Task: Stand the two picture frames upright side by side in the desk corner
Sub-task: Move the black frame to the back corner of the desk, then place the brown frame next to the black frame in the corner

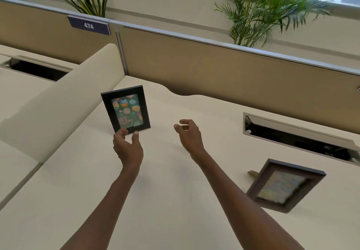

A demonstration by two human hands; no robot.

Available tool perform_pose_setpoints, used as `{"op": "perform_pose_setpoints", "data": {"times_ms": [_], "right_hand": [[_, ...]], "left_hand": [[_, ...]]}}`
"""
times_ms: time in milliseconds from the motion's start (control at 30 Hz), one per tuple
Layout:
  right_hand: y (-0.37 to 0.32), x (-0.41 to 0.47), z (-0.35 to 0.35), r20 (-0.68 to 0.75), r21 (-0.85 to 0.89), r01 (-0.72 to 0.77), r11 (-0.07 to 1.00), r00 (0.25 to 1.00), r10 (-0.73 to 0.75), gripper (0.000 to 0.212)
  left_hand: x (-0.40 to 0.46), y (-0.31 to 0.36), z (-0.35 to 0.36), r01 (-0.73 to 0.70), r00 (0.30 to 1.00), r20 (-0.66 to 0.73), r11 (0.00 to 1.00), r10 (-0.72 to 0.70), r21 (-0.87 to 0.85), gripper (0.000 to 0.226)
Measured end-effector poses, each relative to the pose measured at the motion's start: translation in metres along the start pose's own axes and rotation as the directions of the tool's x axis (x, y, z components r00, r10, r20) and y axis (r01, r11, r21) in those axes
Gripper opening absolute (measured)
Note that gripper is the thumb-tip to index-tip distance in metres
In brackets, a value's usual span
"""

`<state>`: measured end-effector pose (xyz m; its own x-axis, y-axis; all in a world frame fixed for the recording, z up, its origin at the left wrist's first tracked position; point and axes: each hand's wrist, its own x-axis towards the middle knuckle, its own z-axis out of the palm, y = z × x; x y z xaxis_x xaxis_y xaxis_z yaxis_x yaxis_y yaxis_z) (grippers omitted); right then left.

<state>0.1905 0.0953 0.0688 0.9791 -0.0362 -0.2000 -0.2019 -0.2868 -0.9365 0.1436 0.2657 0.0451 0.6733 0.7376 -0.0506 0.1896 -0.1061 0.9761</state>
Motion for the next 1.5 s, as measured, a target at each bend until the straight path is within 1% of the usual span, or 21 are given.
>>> {"op": "perform_pose_setpoints", "data": {"times_ms": [100, 233, 333, 433, 500, 567, 667, 700, 767, 833, 867, 933, 967, 1000, 1033, 1100, 1200, 1267, 1333, 1400, 1500], "right_hand": [[0.009, -0.038, -0.039, -0.037, -0.035, 0.051, 0.998, 0.998, -0.053, 0.031], [0.020, -0.082, -0.092, -0.113, -0.137, 0.184, 0.973, 0.973, -0.200, 0.027], [0.025, -0.110, -0.135, -0.193, -0.210, 0.272, 0.939, 0.930, -0.313, 0.028], [0.031, -0.129, -0.174, -0.266, -0.301, 0.327, 0.896, 0.873, -0.408, 0.030], [0.036, -0.139, -0.200, -0.304, -0.357, 0.325, 0.876, 0.846, -0.438, 0.032], [0.042, -0.145, -0.222, -0.352, -0.412, 0.303, 0.859, 0.817, -0.457, 0.033], [0.056, -0.152, -0.259, -0.426, -0.545, 0.247, 0.801, 0.742, -0.518, 0.035], [0.063, -0.153, -0.270, -0.444, -0.575, 0.212, 0.790, 0.730, -0.519, 0.038], [0.075, -0.152, -0.286, -0.484, -0.583, 0.129, 0.802, 0.738, -0.470, 0.045], [0.091, -0.149, -0.298, -0.502, -0.530, 0.052, 0.847, 0.785, -0.363, 0.051], [0.099, -0.147, -0.303, -0.484, -0.479, 0.018, 0.878, 0.829, -0.281, 0.052], [0.116, -0.146, -0.311, -0.383, -0.318, -0.046, 0.947, 0.920, -0.084, 0.046], [0.124, -0.146, -0.312, -0.313, -0.227, -0.076, 0.971, 0.950, 0.001, 0.040], [0.132, -0.147, -0.313, -0.253, -0.150, -0.099, 0.984, 0.966, 0.058, 0.037], [0.138, -0.148, -0.313, -0.205, -0.088, -0.111, 0.990, 0.974, 0.091, 0.039], [0.151, -0.150, -0.313, -0.122, 0.028, -0.132, 0.991, 0.983, 0.135, 0.049], [0.167, -0.146, -0.310, -0.025, 0.173, -0.154, 0.973, 0.987, 0.161, 0.065], [0.170, -0.143, -0.306, -0.004, 0.212, -0.150, 0.966, 0.988, 0.154, 0.071], [0.168, -0.140, -0.301, 0.011, 0.237, -0.146, 0.961, 0.989, 0.148, 0.068], [0.161, -0.135, -0.294, 0.027, 0.230, -0.145, 0.962, 0.989, 0.143, 0.069], [0.149, -0.127, -0.281, 0.033, 0.252, -0.129, 0.959, 0.992, 0.125, 0.076]], "left_hand": [[-0.043, 0.010, 0.017, -0.013, 0.996, 0.094, 1.000, 0.012, 0.007, 0.034], [-0.099, 0.019, 0.038, -0.009, 0.961, 0.278, 1.000, 0.013, -0.016, 0.029], [-0.141, 0.024, 0.055, -0.037, 0.898, 0.439, 0.999, 0.041, -0.017, 0.021], [-0.178, 0.031, 0.072, -0.064, 0.808, 0.587, 0.998, 0.055, -0.005, 0.020], [-0.201, 0.034, 0.083, -0.078, 0.737, 0.674, 0.997, 0.046, 0.017, 0.024], [-0.217, 0.035, 0.092, -0.101, 0.686, 0.727, 0.994, 0.039, 0.042, 0.026], [-0.241, 0.036, 0.106, -0.136, 0.630, 0.775, 0.989, 0.042, 0.058, 0.029], [-0.247, 0.036, 0.110, -0.145, 0.614, 0.788, 0.988, 0.042, 0.060, 0.030], [-0.257, 0.035, 0.116, -0.157, 0.593, 0.805, 0.985, 0.033, 0.075, 0.032], [-0.265, 0.032, 0.121, -0.172, 0.582, 0.812, 0.982, 0.035, 0.081, 0.032], [-0.268, 0.031, 0.122, -0.181, 0.583, 0.811, 0.980, 0.039, 0.084, 0.032], [-0.273, 0.028, 0.124, -0.201, 0.595, 0.803, 0.975, 0.041, 0.098, 0.031], [-0.275, 0.026, 0.125, -0.211, 0.595, 0.803, 0.972, 0.042, 0.105, 0.031], [-0.276, 0.025, 0.125, -0.221, 0.590, 0.806, 0.969, 0.042, 0.111, 0.031], [-0.277, 0.023, 0.125, -0.230, 0.582, 0.812, 0.966, 0.042, 0.114, 0.031], [-0.278, 0.021, 0.126, -0.240, 0.571, 0.819, 0.965, 0.049, 0.109, 0.031], [-0.278, 0.017, 0.126, -0.239, 0.578, 0.813, 0.966, 0.062, 0.096, 0.033], [-0.276, 0.015, 0.125, -0.220, 0.581, 0.811, 0.972, 0.064, 0.081, 0.034], [-0.270, 0.014, 0.123, -0.189, 0.589, 0.806, 0.979, 0.054, 0.072, 0.034], [-0.261, 0.013, 0.119, -0.172, 0.609, 0.791, 0.983, 0.058, 0.061, 0.034], [-0.247, 0.016, 0.114, -0.172, 0.643, 0.762, 0.984, 0.085, 0.035, 0.034]]}}
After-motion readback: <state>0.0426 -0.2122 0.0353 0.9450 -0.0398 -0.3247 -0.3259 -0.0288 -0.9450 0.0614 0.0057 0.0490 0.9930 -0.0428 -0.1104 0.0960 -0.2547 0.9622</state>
